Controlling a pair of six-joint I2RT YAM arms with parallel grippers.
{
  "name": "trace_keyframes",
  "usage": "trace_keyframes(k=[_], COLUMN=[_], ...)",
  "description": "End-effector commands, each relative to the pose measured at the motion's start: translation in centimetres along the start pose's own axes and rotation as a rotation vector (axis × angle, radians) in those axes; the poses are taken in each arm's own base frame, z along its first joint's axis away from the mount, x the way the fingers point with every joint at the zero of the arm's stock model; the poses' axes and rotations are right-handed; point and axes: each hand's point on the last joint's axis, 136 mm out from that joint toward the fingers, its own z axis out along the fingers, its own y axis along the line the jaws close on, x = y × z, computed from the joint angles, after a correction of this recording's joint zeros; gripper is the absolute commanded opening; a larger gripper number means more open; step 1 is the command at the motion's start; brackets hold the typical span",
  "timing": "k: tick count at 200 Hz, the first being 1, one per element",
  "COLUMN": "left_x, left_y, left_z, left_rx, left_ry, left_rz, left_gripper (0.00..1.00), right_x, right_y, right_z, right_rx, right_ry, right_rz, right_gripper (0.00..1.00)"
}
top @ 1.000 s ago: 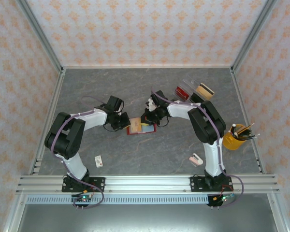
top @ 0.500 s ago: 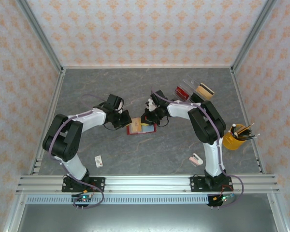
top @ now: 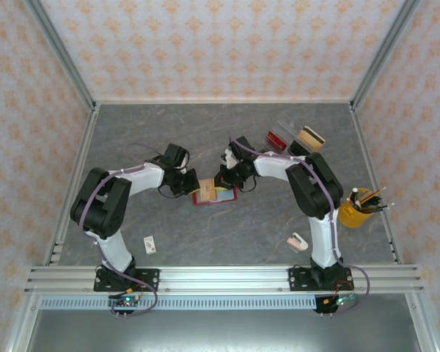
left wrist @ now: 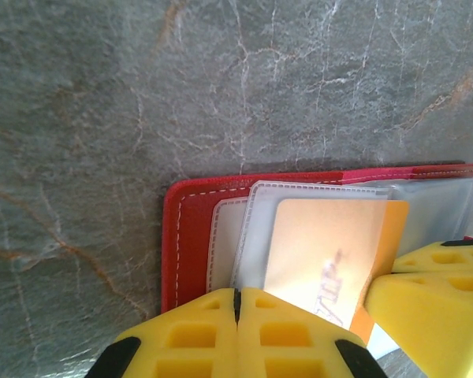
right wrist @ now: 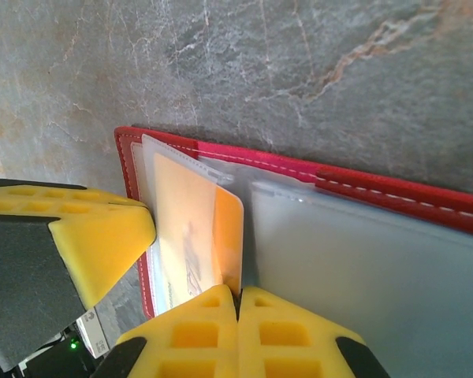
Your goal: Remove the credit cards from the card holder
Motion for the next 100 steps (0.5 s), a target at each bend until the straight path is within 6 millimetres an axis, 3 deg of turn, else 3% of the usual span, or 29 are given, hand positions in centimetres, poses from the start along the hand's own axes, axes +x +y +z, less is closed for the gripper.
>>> trace_keyframes(k=[1,57,100], left_x=[0.5,0.1,-0.7], left_y=[2.2,1.3,-1.3], left_z=[0.8,0.2,-1.2], left_rx=[-0.088,-0.056,0.035], left_ry=[0.023,0.015,-0.007], left_rz=[-0.015,-0.004,0.023], left_gripper=[0.0,0.0,0.06], right_x=[-0.2,-0.3,0.3], right_y=[-0.7,-0.3,0.7], right_z=[-1.8,-4.3,-6.4], right_rx=[0.039,0.051,0.029], right_ry=[-0.036,-0.082,-0.092], right_rz=[-0.011,-0.034,-0.077], right_gripper=[0.0,0.0,0.0])
